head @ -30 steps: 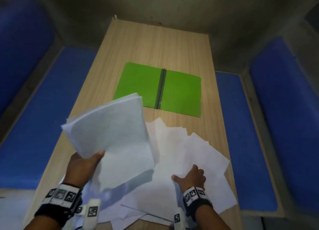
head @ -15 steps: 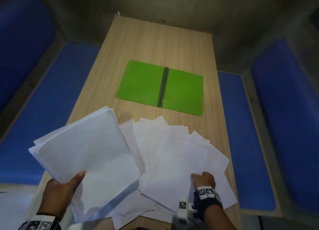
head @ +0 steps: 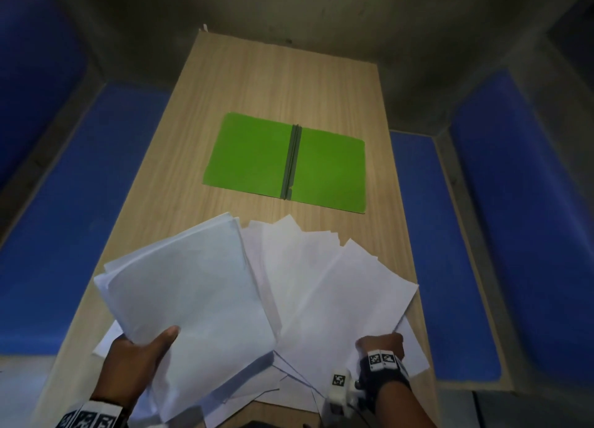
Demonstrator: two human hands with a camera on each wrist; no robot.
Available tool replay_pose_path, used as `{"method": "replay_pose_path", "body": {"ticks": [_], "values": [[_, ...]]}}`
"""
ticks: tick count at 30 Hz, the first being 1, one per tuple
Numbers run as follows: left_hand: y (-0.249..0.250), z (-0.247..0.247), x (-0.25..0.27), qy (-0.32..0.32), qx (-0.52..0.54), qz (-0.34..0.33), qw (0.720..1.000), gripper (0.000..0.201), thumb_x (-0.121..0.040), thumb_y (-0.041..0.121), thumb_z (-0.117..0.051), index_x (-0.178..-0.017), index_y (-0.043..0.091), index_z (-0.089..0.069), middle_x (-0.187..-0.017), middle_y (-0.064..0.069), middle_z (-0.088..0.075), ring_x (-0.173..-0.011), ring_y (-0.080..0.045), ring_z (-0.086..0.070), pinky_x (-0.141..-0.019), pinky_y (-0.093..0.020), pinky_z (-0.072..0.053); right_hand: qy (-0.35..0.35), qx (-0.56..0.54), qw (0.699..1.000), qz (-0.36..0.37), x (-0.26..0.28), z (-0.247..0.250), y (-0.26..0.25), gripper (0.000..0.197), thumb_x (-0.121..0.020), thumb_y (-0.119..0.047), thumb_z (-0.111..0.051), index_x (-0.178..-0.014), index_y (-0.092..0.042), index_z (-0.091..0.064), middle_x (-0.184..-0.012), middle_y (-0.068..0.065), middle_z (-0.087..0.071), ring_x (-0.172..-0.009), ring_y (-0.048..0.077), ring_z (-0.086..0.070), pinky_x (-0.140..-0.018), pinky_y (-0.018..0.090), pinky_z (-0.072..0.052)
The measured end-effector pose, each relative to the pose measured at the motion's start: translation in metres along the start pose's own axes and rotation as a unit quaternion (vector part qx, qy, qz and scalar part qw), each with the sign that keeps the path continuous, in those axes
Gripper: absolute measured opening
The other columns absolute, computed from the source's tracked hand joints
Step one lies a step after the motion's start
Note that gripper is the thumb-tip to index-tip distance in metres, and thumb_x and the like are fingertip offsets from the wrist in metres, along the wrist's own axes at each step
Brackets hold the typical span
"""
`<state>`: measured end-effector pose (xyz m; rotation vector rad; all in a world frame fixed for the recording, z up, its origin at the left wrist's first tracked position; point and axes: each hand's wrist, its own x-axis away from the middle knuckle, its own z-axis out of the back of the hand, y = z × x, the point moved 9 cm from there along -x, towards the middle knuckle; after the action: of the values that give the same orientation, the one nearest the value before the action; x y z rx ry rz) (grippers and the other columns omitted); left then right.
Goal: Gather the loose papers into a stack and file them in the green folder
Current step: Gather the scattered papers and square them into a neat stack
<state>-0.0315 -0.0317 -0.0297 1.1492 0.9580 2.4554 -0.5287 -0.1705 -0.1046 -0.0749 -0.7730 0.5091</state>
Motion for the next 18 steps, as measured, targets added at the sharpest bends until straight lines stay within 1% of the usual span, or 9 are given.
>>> {"method": "replay_pose_path", "body": {"ticks": [3,5,6,8,13,14,16,17,18], "values": [[0.007,0.0,0.005,-0.001,0.002,-0.005,1.0,0.036,-0.077,0.017,-0.085,-0.1,0.001,-0.062,-0.098,-0.017,-0.065,-0.09,-0.033,-0.057,-0.082,-0.041,-0.045,-0.007,-0.006,0.999,0.032,0.004,0.005,-0.007,0.044,-0.071,-0.013,-0.074,-0.108,0.006,-0.061,-0.097,0.015,-0.069,-0.084,0.03,-0.063,-0.076,0.03,-0.053],[0.007,0.005,0.007,0.006,0.002,-0.003,1.0,0.036,-0.077,0.016,-0.085,-0.1,0.001,-0.061,-0.097,-0.016,-0.063,-0.091,-0.033,-0.057,-0.083,-0.042,-0.045,-0.013,-0.001,0.999,0.049,0.009,0.013,-0.011,0.017,-0.075,-0.01,-0.07,-0.083,0.001,-0.06,-0.074,0.008,-0.061,-0.075,0.027,-0.056,-0.07,0.028,-0.047],[0.005,0.007,0.007,0.008,0.003,0.001,1.0,0.036,-0.078,0.016,-0.085,-0.1,0.002,-0.06,-0.098,-0.016,-0.063,-0.092,-0.034,-0.056,-0.084,-0.042,-0.045,-0.004,-0.005,0.998,0.063,0.008,0.019,-0.013,0.012,-0.076,-0.008,-0.068,-0.077,-0.001,-0.058,-0.072,0.008,-0.059,-0.075,0.026,-0.053,-0.069,0.027,-0.044],[-0.002,0.011,0.006,0.012,0.002,0.009,1.0,0.038,-0.077,0.018,-0.085,-0.101,0.005,-0.059,-0.1,-0.016,-0.063,-0.094,-0.035,-0.057,-0.086,-0.042,-0.046,0.002,-0.008,0.995,0.099,0.012,0.028,-0.021,0.012,-0.075,-0.008,-0.068,-0.082,-0.002,-0.06,-0.085,0.014,-0.065,-0.076,0.025,-0.053,-0.07,0.026,-0.041],[-0.015,0.016,-0.001,0.018,-0.019,0.022,0.999,0.046,-0.075,0.025,-0.087,-0.108,0.006,-0.06,-0.107,-0.02,-0.066,-0.094,-0.035,-0.057,-0.091,-0.045,-0.046,-0.026,-0.021,0.985,0.17,0.015,0.022,-0.044,0.028,-0.069,-0.007,-0.077,-0.093,-0.007,-0.063,-0.096,0.013,-0.067,-0.081,0.023,-0.058,-0.071,0.026,-0.046],[-0.015,0.016,-0.001,0.017,-0.02,0.023,0.999,0.049,-0.073,0.029,-0.089,-0.105,0.008,-0.059,-0.108,-0.021,-0.067,-0.094,-0.036,-0.057,-0.091,-0.046,-0.047,-0.025,-0.007,0.984,0.175,0.014,0.017,-0.049,0.036,-0.063,-0.016,-0.081,-0.093,-0.008,-0.062,-0.1,0.012,-0.066,-0.085,0.025,-0.06,-0.071,0.028,-0.049],[-0.013,0.013,0.0,0.017,-0.025,0.025,0.999,0.062,-0.06,0.043,-0.088,-0.102,0.006,-0.06,-0.103,-0.02,-0.067,-0.094,-0.038,-0.06,-0.089,-0.046,-0.049,-0.012,0.08,0.981,0.174,0.009,0.004,-0.054,0.071,-0.045,-0.043,-0.084,-0.103,-0.011,-0.061,-0.11,0.013,-0.061,-0.099,0.031,-0.06,-0.081,0.038,-0.054],[-0.013,0.013,0.001,0.021,-0.029,0.026,0.999,0.068,-0.053,0.046,-0.083,-0.102,0.003,-0.062,-0.1,-0.02,-0.067,-0.094,-0.04,-0.062,-0.087,-0.047,-0.051,-0.002,0.099,0.982,0.163,0.005,-0.002,-0.054,0.083,-0.041,-0.045,-0.084,-0.112,-0.01,-0.057,-0.115,0.014,-0.058,-0.106,0.034,-0.057,-0.086,0.042,-0.052],[-0.012,0.011,0.001,0.023,-0.029,0.025,0.999,0.072,-0.049,0.047,-0.08,-0.102,0.0,-0.064,-0.098,-0.02,-0.067,-0.095,-0.041,-0.063,-0.086,-0.047,-0.052,0.01,0.098,0.982,0.16,0.005,-0.006,-0.056,0.088,-0.044,-0.038,-0.086,-0.118,-0.008,-0.052,-0.118,0.015,-0.055,-0.109,0.036,-0.055,-0.087,0.041,-0.051]]}}
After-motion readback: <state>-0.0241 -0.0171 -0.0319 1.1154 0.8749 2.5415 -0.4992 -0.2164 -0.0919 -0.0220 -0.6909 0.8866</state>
